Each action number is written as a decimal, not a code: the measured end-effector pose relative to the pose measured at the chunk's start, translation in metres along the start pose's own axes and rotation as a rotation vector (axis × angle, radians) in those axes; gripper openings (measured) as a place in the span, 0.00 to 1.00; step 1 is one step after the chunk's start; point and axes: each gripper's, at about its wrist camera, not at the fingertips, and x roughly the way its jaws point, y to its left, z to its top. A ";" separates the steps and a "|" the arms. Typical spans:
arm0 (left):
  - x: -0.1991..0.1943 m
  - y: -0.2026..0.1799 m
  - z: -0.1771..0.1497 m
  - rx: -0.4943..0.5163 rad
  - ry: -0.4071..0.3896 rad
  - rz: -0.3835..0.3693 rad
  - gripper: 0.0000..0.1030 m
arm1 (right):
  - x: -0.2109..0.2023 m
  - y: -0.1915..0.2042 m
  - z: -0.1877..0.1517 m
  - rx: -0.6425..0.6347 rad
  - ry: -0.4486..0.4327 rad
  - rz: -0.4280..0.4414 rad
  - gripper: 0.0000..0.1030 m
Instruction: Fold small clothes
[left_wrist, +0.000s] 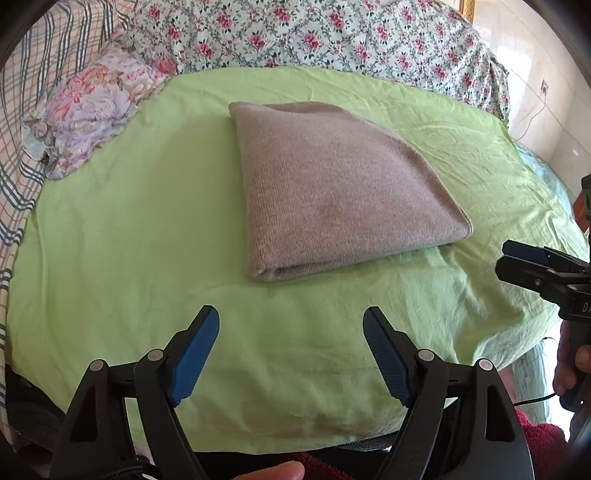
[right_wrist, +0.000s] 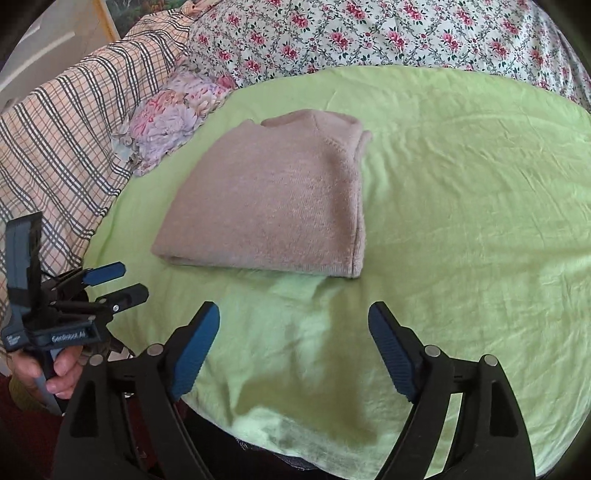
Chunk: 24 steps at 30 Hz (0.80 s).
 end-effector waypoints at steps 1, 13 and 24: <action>-0.002 0.001 0.001 -0.004 -0.006 0.003 0.79 | 0.001 0.001 0.002 -0.007 -0.006 0.004 0.81; 0.005 0.009 0.020 -0.027 -0.001 0.043 0.82 | 0.018 0.012 0.019 -0.060 0.002 -0.008 0.82; 0.009 0.013 0.049 -0.037 -0.006 0.073 0.83 | 0.026 0.014 0.045 -0.044 -0.009 -0.012 0.83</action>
